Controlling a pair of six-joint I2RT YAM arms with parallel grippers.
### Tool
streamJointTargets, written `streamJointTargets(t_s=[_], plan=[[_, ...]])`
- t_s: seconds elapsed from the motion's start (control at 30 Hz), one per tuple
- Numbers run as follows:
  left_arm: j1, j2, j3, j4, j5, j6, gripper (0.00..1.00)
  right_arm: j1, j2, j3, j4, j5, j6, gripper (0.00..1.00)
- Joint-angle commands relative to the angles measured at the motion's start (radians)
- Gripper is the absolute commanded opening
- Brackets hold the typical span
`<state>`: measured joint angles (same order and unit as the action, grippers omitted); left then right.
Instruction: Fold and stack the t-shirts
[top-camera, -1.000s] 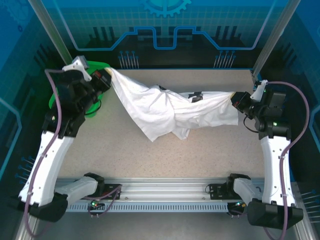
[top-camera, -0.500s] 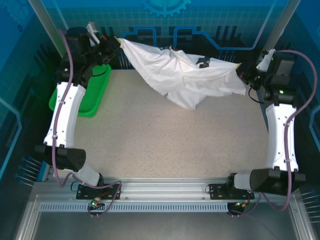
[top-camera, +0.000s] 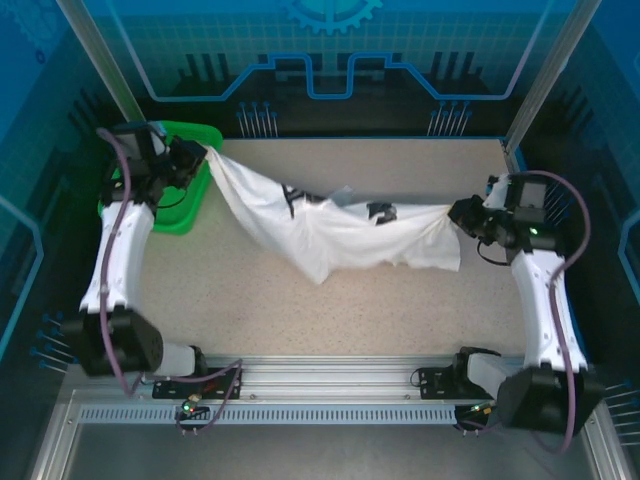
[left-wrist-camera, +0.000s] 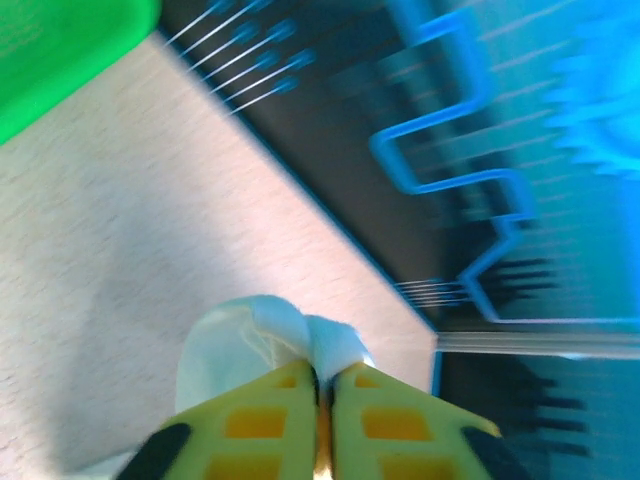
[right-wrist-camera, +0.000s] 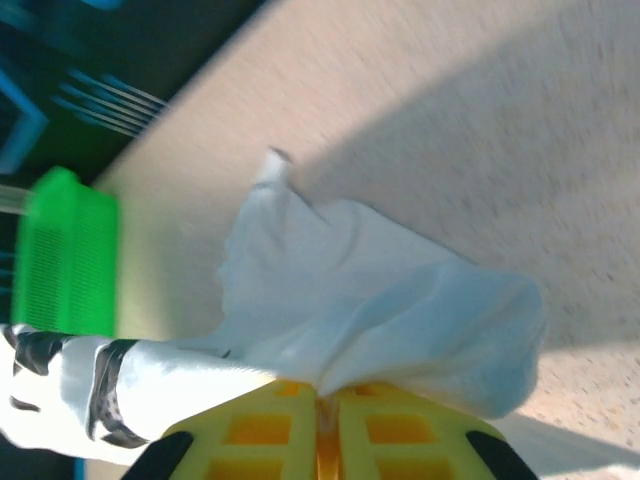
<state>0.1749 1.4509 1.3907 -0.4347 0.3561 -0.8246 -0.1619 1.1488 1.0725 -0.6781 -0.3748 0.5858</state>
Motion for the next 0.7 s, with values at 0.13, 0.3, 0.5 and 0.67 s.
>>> streamJointTargets(t_s=[0.13,0.3,0.5,0.67], plan=[[-0.074,0.285,0.322,-0.260,-0.127,0.097,0.75,0.056,0.247,0.075,0.014,0.080,-0.045,0.52],[-0.130,0.170,0.216,-0.317,-0.259,0.126,0.85,0.073,0.171,-0.017,0.053,0.101,-0.043,0.68],[-0.311,-0.053,-0.279,-0.221,-0.284,0.056,0.79,0.126,0.129,-0.264,0.113,0.088,-0.032,0.67],[-0.402,-0.036,-0.498,-0.084,-0.253,-0.050,0.80,0.220,0.195,-0.294,0.162,0.121,-0.031,0.66]])
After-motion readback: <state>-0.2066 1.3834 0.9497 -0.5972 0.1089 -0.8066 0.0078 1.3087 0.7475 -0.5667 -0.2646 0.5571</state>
